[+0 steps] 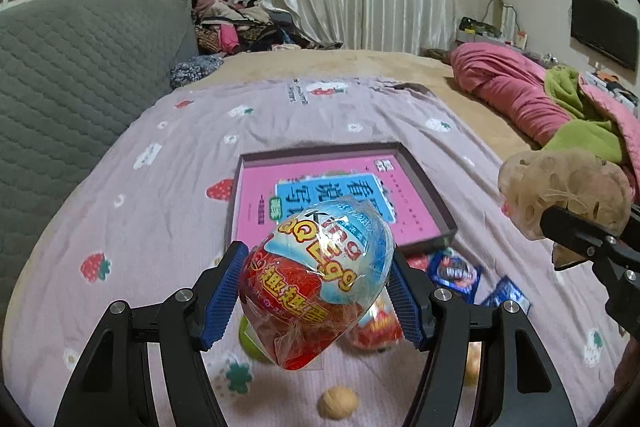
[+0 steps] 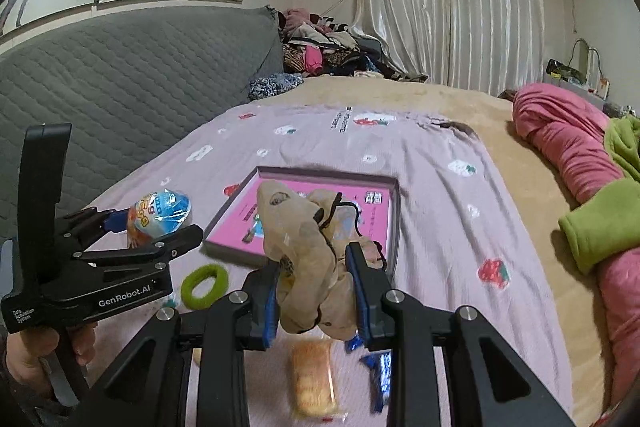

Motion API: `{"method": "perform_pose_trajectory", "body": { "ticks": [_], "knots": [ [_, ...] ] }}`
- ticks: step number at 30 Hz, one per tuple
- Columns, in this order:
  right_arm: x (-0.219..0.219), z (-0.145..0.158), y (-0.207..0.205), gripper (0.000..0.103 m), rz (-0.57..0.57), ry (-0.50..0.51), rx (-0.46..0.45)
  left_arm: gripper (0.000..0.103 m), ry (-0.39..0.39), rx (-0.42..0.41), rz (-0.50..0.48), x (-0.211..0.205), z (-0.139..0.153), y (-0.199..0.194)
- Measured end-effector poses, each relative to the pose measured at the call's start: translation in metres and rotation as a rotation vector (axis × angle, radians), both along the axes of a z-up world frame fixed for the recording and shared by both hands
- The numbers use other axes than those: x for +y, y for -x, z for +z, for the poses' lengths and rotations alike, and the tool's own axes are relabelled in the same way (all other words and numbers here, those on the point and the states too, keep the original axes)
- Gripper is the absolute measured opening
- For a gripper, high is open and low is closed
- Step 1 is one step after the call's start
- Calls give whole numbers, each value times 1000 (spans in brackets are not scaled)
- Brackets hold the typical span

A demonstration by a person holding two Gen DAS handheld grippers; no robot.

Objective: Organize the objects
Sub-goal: 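Lift the egg with left tool while right tool lifts the pouch, then carry the egg and pouch over the pink book in the tray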

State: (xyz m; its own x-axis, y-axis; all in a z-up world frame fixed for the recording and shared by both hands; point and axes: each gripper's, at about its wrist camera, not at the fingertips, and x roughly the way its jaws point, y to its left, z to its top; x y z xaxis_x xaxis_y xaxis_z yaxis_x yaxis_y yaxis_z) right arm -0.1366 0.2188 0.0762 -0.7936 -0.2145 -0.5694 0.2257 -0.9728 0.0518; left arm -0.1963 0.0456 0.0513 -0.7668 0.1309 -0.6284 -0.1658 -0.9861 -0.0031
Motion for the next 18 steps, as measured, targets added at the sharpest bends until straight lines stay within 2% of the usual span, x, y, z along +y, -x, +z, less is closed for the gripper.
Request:
{"method": "perform_pose_trajectory", "body": {
  "ticks": [7,18],
  "knots": [
    [-5,10,44,30,9,-53,1,69,13,-8,9,2,15,46],
    [5,7,125,30,-11,14,-51,69,15,-52,36,4,16,126]
  ]
}}
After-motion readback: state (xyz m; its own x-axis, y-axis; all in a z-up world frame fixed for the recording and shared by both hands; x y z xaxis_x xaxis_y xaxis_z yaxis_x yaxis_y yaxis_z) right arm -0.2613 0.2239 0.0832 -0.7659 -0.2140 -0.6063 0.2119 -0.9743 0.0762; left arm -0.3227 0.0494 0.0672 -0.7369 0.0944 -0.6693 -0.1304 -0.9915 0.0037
